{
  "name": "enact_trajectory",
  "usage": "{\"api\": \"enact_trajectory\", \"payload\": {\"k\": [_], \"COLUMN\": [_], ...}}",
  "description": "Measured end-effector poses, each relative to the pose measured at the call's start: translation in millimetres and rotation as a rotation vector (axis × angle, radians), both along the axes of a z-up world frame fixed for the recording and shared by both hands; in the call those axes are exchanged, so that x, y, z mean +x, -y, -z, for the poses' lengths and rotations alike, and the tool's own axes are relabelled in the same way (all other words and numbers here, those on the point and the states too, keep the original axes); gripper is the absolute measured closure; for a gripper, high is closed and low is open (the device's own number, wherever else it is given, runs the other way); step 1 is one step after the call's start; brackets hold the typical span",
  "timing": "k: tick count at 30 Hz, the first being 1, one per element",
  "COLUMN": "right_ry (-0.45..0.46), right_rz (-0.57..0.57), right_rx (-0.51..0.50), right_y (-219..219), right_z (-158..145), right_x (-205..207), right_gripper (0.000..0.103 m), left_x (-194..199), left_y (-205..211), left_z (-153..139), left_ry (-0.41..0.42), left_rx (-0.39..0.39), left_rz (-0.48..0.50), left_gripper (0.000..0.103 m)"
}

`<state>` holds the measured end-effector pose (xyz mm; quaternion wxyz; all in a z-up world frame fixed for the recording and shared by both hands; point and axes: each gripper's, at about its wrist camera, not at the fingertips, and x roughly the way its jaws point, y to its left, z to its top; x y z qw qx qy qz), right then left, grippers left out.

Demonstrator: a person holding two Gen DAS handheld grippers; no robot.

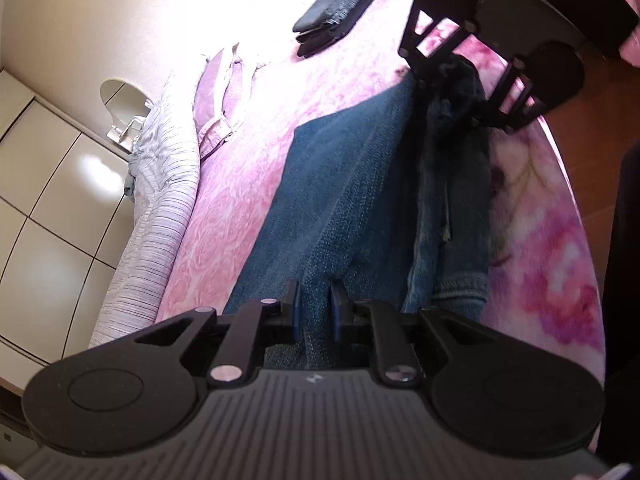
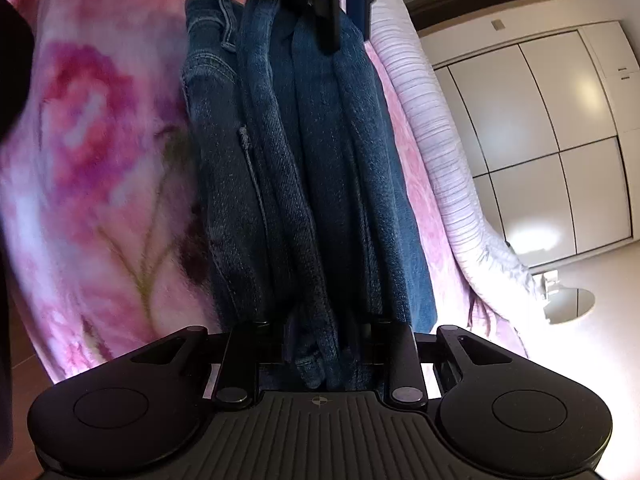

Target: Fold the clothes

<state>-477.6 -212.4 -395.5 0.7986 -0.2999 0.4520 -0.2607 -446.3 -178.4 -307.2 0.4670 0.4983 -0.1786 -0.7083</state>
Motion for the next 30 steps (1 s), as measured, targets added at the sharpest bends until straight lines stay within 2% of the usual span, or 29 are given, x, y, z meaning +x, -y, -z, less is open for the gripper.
{"api": "enact_trajectory", "payload": {"k": [2, 5, 7, 8, 9, 17, 21, 25, 27, 30], "right_ry": [-0.052, -0.115, -0.093, -0.107, -0.121, -0.257, -0.273, -0.279, -0.220, -0.161], "right_rz": [-0.007, -0.015, -0.028, -0.039, -0.050, -0.130, -0.151, -0.083, -0.045, -0.016], "right_rx": [-0.036, -0.077, -0.045, -0.063, -0.081, -0.212, -0.268, -0.190, -0.113, -0.070], "right_y": [-2.9, -8.0, -15.2, -17.3, -19.4, -21.3, -22.5, -29.4, -27.0, -29.8], "right_z": [2.3, 3.9, -2.3, 0.0, 2.4, 22.0, 22.6, 8.3, -1.5, -10.9], "right_x": [-0.5, -2.0, -6.5, -6.3, -6.1, 8.5, 0.3, 9.0, 9.1, 3.3], "right_gripper": [0.088, 0.089, 0.088, 0.078, 0.074, 0.074, 0.074, 0.075, 0.092, 0.098], "left_x": [1.0, 5.2, 7.5, 8.0, 8.2, 10.5, 10.0, 8.8, 6.9, 2.8], "left_y": [0.0, 4.3, 8.5, 10.0, 10.8, 12.3, 11.5, 9.4, 4.1, -14.0], "left_z": [0.7, -1.9, -3.8, -4.4, -5.2, -11.3, -12.6, -6.0, 2.2, 26.1], "left_ry": [0.003, -0.030, -0.046, -0.044, -0.042, -0.057, -0.057, -0.025, 0.021, 0.132], "left_rx": [-0.001, 0.010, 0.020, 0.019, 0.019, 0.017, 0.014, 0.014, 0.004, -0.018], "left_rz": [0.003, -0.008, -0.012, -0.011, -0.008, -0.005, -0.004, 0.005, 0.021, 0.053], "left_gripper": [0.088, 0.088, 0.088, 0.088, 0.088, 0.087, 0.087, 0.087, 0.087, 0.087]}}
